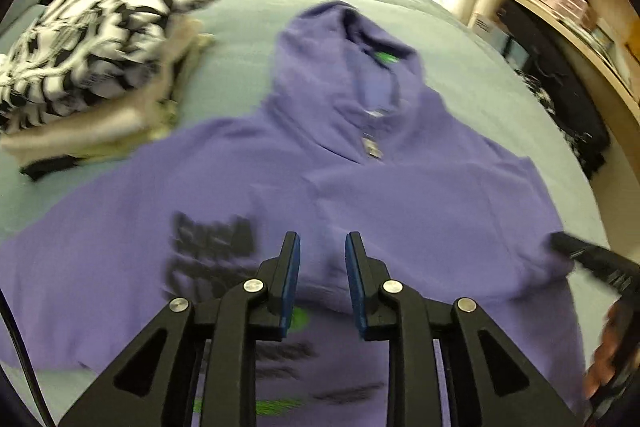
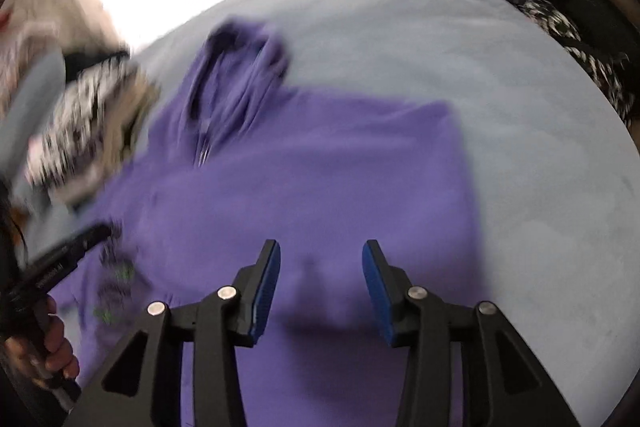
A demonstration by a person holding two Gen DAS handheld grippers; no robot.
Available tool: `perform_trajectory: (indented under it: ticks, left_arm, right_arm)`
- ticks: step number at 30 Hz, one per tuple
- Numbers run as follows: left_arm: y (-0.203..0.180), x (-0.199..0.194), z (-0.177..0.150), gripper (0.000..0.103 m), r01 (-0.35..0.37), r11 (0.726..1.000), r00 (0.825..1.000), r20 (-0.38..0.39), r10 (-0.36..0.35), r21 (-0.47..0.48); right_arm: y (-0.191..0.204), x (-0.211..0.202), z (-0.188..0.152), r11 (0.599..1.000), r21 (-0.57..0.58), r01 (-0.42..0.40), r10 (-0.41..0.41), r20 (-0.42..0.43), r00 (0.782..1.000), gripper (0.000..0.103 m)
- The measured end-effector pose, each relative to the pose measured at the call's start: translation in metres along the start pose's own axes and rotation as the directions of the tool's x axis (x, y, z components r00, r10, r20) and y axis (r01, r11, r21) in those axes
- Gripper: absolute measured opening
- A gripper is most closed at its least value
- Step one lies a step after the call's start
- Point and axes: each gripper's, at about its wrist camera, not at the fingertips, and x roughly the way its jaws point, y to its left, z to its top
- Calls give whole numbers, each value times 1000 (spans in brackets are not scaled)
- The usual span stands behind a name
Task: Fold large clothes
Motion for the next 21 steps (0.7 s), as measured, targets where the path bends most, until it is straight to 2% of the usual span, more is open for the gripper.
perform_trajectory:
  ticks: [3, 6, 8, 11, 12, 13, 14, 15, 16, 17, 18, 20, 21]
  left_arm:
    - [-20, 10, -16, 21, 37, 999, 999, -1, -37, -27]
    - [-26, 32, -26, 21, 72, 991, 996, -37, -77, -111]
    - [-28, 45, -29, 21, 51, 991, 997, -51, -58, -122]
    - [-28, 47, -32, 21, 0, 997, 1000, -31, -2, -76]
    - [-25, 47, -31, 20, -7, 998, 999, -32, 4, -70]
    - [-21, 47, -31, 18, 7, 997, 999, -36, -9, -72]
    - [-16, 47, -31, 14, 22, 997, 999, -42, -26, -79]
    - [-11, 47, -31, 8, 28, 996, 998, -47, -32, -83]
    - [-7, 46, -32, 7, 39, 996, 998, -51, -43, -84]
    - [-2, 46, -32, 5, 51, 995, 997, -52, -55, -84]
    - [2, 46, -33, 4, 64, 994, 996, -54, -69, -86]
    - [4, 47, -32, 4, 73, 994, 995, -57, -78, -87]
    - [3, 47, -31, 4, 68, 994, 996, -56, -73, -86]
  right_arm:
    - [32, 16, -13, 1000, -5, -21, 21, -11, 1000, 43]
    - [43, 33, -25, 1000, -4, -28, 27, -45, 999, 43]
    - [46, 42, -31, 999, -38, 7, -9, -47, 999, 43]
    - [42, 42, -35, 995, -98, -9, 4, -54, 999, 40]
    - [38, 38, -36, 992, -122, -23, 17, -57, 998, 39]
    - [33, 34, -36, 990, -136, -31, 24, -51, 998, 28]
    - [26, 30, -37, 989, -149, -3, -3, -41, 999, 25]
    - [18, 26, -38, 982, -157, 104, -107, -11, 994, 25]
    - [6, 20, -38, 963, -154, 220, -216, 40, 975, 28]
    - [-16, 13, -39, 950, -127, 286, -279, 74, 957, 28]
    - [-34, 11, -39, 955, -90, 284, -279, 61, 958, 28]
    - [-70, 8, -40, 983, 12, 181, -181, 16, 983, 21]
    - [-80, 5, -40, 986, 46, 158, -159, 14, 987, 20]
